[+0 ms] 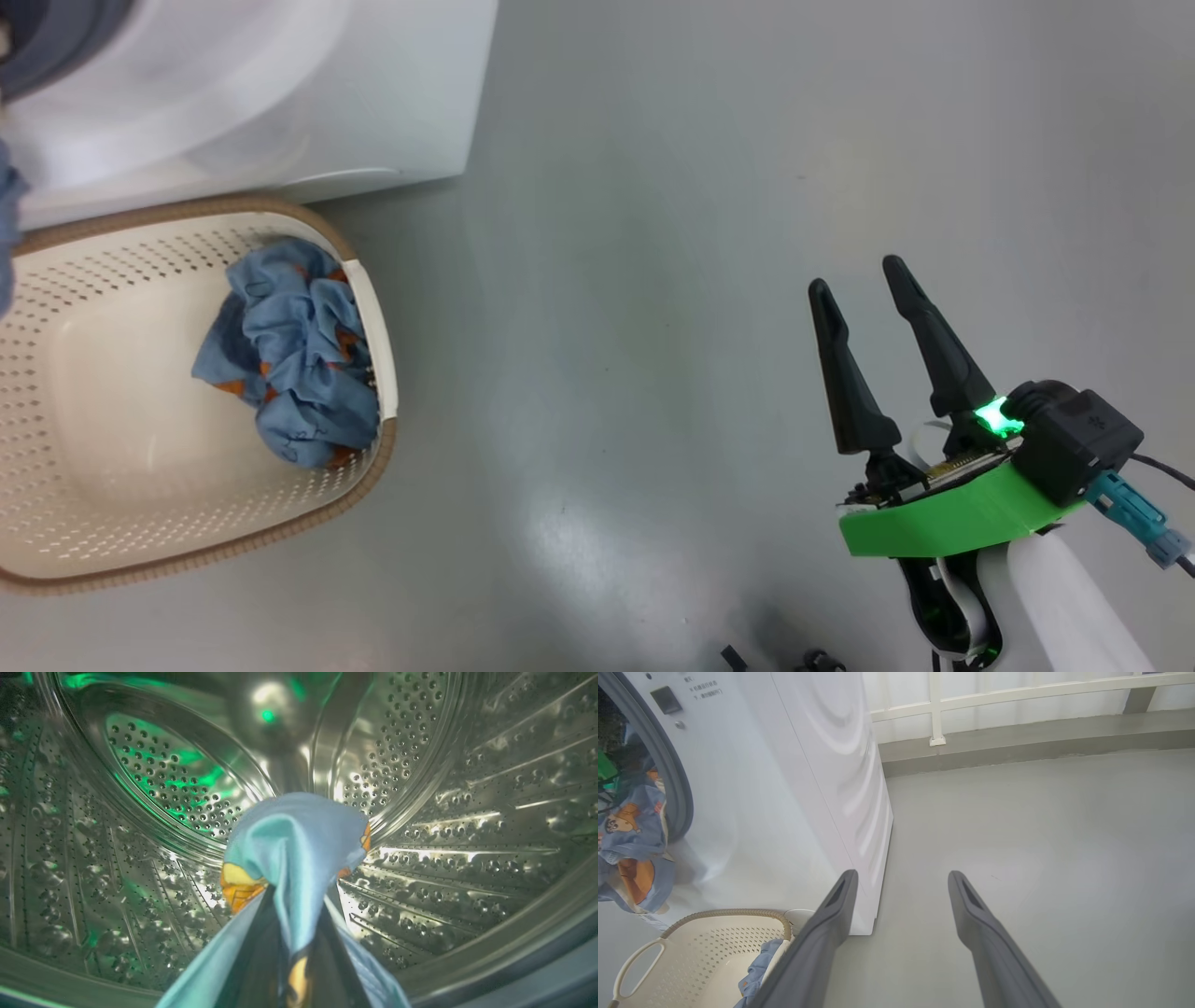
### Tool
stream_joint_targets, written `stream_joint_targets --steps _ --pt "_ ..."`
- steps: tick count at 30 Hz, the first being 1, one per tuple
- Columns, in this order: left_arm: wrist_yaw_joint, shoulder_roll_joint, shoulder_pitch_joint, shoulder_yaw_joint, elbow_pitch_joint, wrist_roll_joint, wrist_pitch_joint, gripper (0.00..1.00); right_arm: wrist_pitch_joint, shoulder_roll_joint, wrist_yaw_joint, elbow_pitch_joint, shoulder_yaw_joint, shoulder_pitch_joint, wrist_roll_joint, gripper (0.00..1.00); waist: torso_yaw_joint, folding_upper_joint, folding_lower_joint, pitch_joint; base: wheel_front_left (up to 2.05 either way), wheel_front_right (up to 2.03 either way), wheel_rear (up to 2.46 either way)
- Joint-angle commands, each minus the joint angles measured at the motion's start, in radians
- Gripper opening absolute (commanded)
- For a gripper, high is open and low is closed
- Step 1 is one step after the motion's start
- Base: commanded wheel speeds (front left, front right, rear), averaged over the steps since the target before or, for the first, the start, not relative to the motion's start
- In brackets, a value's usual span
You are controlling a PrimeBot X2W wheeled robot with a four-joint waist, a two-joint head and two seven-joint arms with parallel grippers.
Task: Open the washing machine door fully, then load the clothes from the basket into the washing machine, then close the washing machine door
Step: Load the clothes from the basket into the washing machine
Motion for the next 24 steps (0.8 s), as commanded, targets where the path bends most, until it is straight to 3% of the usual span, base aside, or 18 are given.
stream_joint_targets --steps 1,14,21,22,24 --pt "0.005 0.058 -0.018 0.013 -0.051 0.002 -0.006 0.0 -0.008 -0.002 0.007 -0.025 0.025 0.001 -0.009 1.0 -0.012 0.0 0.0 0.014 0.0 0.0 0.0" --pt "-0.006 0.085 0.014 0.112 -0.404 0.002 -0.006 0.0 -0.008 0.01 0.007 -0.045 0.03 -0.02 -0.013 1.0 -0.033 0.0 0.0 0.068 0.0 0.0 0.0" --pt "-0.016 0.072 0.046 0.074 -0.249 0.028 -0.006 0.0 -0.008 0.016 0.007 -0.04 0.037 -0.023 -0.01 1.0 -0.034 0.0 0.0 0.064 0.0 0.0 0.0" --pt "-0.017 0.072 0.04 0.07 -0.21 0.027 -0.006 0.04 -0.008 0.017 0.007 -0.039 0.038 -0.022 -0.01 1.0 -0.034 0.0 0.0 0.061 0.0 0.0 0.0" --pt "-0.019 0.076 0.019 0.048 -0.153 0.036 -0.006 0.27 -0.008 0.018 0.007 -0.038 0.037 -0.02 -0.008 1.0 -0.034 0.0 0.0 0.057 0.0 0.0 0.0"
